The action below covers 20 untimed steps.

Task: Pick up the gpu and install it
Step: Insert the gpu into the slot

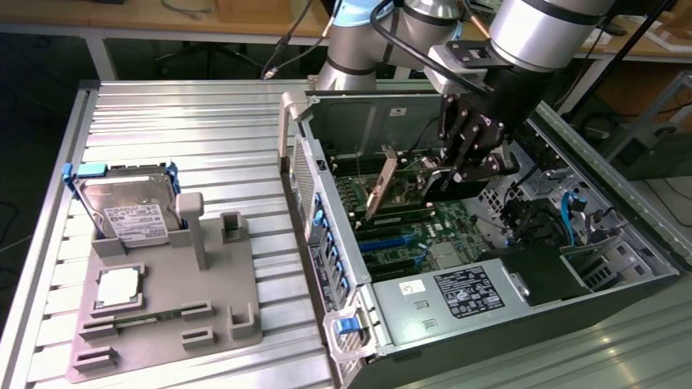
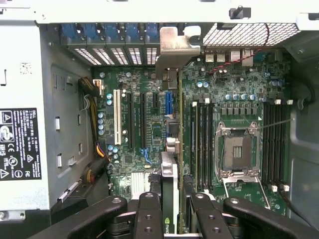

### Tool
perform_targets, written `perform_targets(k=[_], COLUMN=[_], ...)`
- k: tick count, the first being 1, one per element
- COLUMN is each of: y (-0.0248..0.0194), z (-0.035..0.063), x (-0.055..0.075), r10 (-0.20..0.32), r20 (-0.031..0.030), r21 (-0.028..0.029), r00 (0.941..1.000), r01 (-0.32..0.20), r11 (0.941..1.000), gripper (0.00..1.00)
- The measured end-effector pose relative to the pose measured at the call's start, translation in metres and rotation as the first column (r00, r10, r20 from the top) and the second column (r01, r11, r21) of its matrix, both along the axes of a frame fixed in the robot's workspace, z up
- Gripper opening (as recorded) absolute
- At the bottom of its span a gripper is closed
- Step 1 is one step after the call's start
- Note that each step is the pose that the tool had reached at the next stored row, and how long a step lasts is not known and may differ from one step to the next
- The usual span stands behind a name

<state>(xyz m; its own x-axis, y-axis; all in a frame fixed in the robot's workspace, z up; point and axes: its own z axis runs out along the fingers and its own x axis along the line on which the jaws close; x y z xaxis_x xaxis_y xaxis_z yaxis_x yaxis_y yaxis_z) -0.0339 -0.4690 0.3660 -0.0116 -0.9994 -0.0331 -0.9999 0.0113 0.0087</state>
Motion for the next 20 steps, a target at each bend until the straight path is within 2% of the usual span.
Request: perform_targets(k=[20], y=[0.0001], z=[-0.0016], x=[0.0], r10=[0.011], r20=[-0.0001], r21=[-0.0004], r00=[0.9999], r01=[-0.011], r11=[0.9999], gripper=[0.27])
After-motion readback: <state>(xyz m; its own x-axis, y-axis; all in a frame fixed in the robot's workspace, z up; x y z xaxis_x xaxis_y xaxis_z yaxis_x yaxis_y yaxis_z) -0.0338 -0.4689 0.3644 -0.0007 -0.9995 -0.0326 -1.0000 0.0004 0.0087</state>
